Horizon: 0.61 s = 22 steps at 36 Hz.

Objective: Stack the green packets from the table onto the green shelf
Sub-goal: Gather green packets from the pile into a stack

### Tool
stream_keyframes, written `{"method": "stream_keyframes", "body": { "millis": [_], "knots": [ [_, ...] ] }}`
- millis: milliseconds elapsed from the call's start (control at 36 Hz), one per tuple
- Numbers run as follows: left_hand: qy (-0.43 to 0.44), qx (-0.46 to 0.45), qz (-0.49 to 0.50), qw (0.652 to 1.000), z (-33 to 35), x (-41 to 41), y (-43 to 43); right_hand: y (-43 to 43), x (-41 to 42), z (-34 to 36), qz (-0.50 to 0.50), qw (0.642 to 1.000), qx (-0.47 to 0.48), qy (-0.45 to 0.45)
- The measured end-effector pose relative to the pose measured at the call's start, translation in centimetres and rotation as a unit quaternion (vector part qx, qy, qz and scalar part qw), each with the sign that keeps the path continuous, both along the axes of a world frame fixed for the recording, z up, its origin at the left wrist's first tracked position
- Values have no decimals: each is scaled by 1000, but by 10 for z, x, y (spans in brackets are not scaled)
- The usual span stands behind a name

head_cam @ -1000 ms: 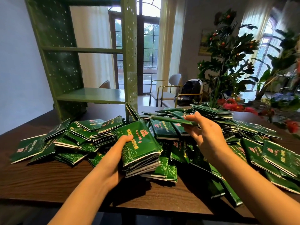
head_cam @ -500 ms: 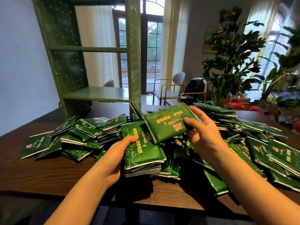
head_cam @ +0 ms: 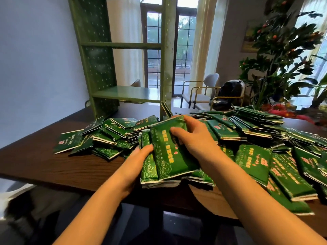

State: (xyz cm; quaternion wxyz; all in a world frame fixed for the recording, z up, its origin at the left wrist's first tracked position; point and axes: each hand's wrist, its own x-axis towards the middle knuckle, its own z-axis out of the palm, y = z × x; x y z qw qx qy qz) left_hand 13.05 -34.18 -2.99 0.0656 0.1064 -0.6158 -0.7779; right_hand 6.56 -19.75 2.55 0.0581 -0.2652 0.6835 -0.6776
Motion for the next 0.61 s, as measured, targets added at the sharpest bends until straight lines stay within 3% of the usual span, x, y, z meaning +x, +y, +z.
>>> {"method": "stream_keyframes", "body": {
  "millis": [111,278,417,528,611],
  "knots": [
    [19,34,10,999,5,5,-1,-20,7,-14,-27,992,46,117],
    [41,48,29,998,3,13,-13,-42,11,-35,-47,984,37,170],
    [71,2,-3,998,-2,12,-25,-57,13,-44,-81,973,54,211],
    [116,-67,0,991,-2,8,-36,-62,14,-41,-64,979,36,189],
    [147,-119,34,981,-5,4,-46,-64,14,-43,-5,994,24,109]
  ]
}}
